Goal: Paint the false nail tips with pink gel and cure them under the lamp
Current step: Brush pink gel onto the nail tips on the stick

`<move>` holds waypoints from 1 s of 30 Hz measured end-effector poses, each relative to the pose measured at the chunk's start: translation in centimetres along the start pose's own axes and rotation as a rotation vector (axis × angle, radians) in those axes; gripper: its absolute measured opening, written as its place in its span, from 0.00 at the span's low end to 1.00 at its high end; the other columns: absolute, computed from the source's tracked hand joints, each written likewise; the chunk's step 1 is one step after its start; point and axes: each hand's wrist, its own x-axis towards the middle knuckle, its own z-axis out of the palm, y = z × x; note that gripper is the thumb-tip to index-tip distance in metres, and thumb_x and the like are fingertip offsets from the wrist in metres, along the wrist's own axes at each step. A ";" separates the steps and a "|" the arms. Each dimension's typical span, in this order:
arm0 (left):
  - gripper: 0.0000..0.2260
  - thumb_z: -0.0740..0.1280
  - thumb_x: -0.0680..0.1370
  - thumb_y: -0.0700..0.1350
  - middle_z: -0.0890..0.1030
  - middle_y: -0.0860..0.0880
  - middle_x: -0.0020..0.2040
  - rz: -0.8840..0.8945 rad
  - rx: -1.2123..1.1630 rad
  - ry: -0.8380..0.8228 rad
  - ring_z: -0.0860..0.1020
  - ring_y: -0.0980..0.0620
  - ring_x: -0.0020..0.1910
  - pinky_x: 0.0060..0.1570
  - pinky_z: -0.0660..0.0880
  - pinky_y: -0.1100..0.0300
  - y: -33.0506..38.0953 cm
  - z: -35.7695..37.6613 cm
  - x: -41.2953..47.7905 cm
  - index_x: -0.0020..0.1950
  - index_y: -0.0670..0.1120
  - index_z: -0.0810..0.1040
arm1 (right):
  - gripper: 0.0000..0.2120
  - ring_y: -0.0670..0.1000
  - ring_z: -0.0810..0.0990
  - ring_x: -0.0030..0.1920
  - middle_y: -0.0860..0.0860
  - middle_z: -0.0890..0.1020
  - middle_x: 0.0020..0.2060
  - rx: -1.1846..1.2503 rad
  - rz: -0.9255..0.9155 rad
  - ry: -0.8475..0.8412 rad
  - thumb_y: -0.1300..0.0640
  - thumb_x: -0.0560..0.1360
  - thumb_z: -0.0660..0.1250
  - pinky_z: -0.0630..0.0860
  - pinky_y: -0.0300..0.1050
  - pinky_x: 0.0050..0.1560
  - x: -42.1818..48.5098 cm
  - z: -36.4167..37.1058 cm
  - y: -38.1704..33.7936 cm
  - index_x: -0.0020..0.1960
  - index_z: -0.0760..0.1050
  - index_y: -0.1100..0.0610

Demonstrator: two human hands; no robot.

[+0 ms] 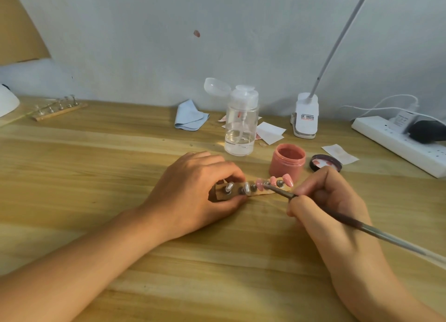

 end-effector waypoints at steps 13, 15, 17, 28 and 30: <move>0.08 0.69 0.73 0.57 0.78 0.60 0.41 0.017 0.013 0.031 0.71 0.61 0.41 0.45 0.68 0.62 0.1 -0.1 0.0 0.48 0.55 0.81 | 0.11 0.38 0.77 0.26 0.48 0.81 0.26 0.006 -0.041 -0.044 0.77 0.71 0.63 0.70 0.29 0.30 0.2 0.0 0.5 0.38 0.69 0.63; 0.08 0.70 0.73 0.56 0.78 0.60 0.40 0.021 0.015 0.030 0.71 0.60 0.41 0.45 0.68 0.62 0.1 -0.1 0.0 0.48 0.55 0.81 | 0.10 0.37 0.79 0.28 0.46 0.81 0.26 0.010 -0.051 -0.064 0.75 0.70 0.67 0.71 0.28 0.31 0.1 0.0 0.4 0.38 0.68 0.64; 0.08 0.70 0.73 0.56 0.78 0.59 0.40 0.023 0.016 0.032 0.72 0.59 0.40 0.45 0.69 0.62 0.1 -0.1 -0.1 0.47 0.55 0.81 | 0.10 0.37 0.78 0.28 0.46 0.81 0.26 0.018 -0.063 -0.063 0.72 0.69 0.69 0.71 0.28 0.31 0.1 0.0 0.3 0.38 0.69 0.62; 0.08 0.70 0.73 0.56 0.78 0.60 0.40 0.022 0.019 0.022 0.72 0.59 0.41 0.45 0.70 0.61 0.0 0.0 -0.1 0.48 0.55 0.81 | 0.09 0.35 0.77 0.29 0.46 0.81 0.26 -0.006 -0.080 -0.049 0.69 0.69 0.68 0.69 0.25 0.33 0.0 0.0 0.5 0.37 0.69 0.62; 0.08 0.69 0.73 0.57 0.78 0.60 0.40 0.020 0.021 0.023 0.72 0.59 0.40 0.45 0.69 0.61 0.1 0.0 -0.1 0.48 0.55 0.81 | 0.08 0.38 0.74 0.28 0.47 0.77 0.24 -0.024 -0.096 -0.047 0.61 0.65 0.67 0.65 0.27 0.30 -0.3 -0.1 0.4 0.37 0.68 0.62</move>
